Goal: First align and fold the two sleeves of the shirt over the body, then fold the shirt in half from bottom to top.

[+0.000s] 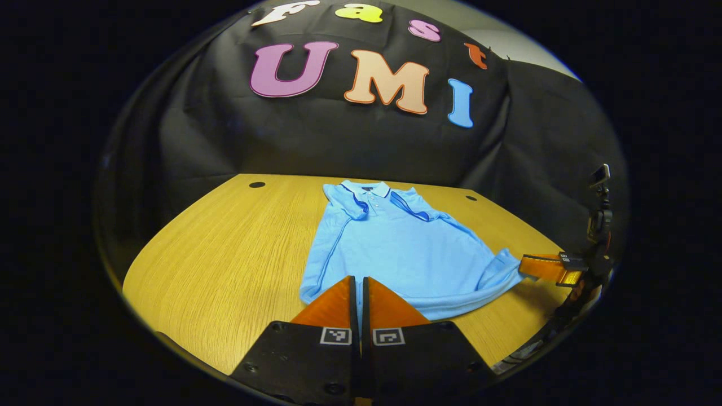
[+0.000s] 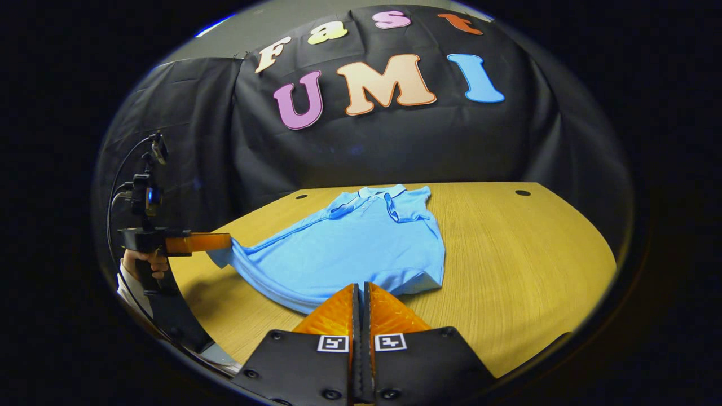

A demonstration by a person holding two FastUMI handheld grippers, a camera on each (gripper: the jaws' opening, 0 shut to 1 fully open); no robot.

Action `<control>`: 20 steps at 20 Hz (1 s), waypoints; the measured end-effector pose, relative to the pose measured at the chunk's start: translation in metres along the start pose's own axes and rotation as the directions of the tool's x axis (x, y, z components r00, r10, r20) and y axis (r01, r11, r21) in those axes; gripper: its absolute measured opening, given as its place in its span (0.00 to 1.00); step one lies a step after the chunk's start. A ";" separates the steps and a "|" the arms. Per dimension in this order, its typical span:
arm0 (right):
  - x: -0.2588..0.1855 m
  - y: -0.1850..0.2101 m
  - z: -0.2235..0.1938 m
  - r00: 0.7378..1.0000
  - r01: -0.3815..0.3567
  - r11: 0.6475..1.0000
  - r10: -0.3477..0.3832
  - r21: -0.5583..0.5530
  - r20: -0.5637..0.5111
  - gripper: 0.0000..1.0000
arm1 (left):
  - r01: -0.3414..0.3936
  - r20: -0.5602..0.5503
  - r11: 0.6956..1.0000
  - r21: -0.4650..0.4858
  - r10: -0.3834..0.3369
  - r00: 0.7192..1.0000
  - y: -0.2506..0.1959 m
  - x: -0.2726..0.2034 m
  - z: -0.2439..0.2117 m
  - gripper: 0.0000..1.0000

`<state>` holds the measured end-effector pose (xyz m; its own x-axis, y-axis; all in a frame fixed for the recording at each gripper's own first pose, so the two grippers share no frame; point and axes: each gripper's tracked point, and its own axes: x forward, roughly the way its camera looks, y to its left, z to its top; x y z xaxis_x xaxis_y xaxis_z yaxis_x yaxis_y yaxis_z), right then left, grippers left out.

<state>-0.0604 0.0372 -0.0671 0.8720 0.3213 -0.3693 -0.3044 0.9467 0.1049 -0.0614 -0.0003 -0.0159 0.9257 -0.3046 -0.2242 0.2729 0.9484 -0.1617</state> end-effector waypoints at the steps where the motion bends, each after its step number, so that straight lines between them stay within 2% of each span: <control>1: 0.005 0.000 0.005 1.000 0.001 1.000 -0.001 -0.001 0.002 0.02 | -0.003 0.011 1.000 -0.006 0.003 1.000 0.003 0.005 0.005 0.00; 8: 0.041 -0.005 0.045 1.000 0.008 0.999 -0.008 -0.036 0.001 0.02 | 0.026 0.077 0.998 -0.049 -0.022 0.997 0.006 0.050 0.047 0.00; 15: 0.094 -0.034 0.085 0.998 0.058 0.998 -0.058 0.009 0.010 0.02 | -0.003 0.119 0.998 -0.063 0.010 0.993 0.012 0.101 0.084 0.00; 20: 0.138 -0.058 0.097 0.995 0.098 0.995 -0.098 0.023 -0.024 0.02 | -0.046 0.123 0.997 -0.058 0.053 0.991 0.025 0.143 0.104 0.00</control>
<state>0.1144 0.0288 -0.0345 0.8880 0.2267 -0.4000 -0.2083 0.9740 0.0893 0.1050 -0.0115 0.0477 0.9642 -0.2403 -0.1121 0.2139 0.9547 -0.2067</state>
